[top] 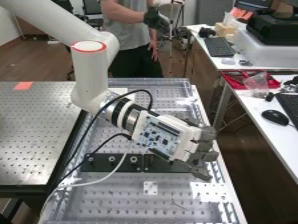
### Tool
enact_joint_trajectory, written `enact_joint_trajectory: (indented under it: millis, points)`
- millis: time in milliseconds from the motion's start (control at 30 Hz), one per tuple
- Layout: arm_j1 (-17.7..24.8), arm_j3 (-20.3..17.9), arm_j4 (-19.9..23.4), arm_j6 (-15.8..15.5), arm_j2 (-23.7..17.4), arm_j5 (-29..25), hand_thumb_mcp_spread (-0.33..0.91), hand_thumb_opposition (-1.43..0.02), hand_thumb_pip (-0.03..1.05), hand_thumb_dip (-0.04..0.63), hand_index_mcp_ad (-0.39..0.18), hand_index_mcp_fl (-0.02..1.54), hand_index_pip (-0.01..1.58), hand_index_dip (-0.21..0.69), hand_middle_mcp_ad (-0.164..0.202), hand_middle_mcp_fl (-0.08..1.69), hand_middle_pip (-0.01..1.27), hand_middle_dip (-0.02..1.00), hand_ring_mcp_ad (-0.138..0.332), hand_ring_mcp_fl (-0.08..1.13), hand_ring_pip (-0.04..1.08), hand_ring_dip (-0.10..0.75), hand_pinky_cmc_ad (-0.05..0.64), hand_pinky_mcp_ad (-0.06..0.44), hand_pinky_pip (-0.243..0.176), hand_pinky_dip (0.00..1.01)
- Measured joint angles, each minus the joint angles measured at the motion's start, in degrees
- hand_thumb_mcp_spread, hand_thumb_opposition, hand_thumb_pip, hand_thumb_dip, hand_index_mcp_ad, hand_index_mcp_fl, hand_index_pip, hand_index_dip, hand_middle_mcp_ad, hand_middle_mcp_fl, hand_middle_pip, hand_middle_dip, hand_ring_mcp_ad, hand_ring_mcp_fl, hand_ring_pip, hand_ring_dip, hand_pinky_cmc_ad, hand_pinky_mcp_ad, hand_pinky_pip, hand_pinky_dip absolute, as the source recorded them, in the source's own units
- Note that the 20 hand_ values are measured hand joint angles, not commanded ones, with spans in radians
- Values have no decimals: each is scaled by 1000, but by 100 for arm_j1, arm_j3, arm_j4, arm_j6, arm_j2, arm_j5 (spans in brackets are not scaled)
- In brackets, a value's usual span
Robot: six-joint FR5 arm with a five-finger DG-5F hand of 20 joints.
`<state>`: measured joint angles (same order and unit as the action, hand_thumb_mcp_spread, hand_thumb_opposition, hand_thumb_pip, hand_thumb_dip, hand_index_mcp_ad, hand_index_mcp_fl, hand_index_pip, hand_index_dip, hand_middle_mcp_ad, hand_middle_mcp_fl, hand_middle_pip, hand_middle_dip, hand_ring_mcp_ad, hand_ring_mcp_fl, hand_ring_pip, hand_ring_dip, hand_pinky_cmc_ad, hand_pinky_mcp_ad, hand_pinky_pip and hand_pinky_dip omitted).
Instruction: Grab the chopstick and place it in the clear container
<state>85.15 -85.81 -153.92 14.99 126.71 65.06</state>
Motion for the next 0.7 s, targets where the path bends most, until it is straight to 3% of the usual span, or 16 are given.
enact_joint_trajectory:
  millis: [700]
  points:
    - [-18, -4, 3, 31, 10, -46, 557, -864, 658, 278, -103, 422, 1302, -26, 45, 696, 705, 661, 5, 553, 152, 546, 368, 243, 49, 208]
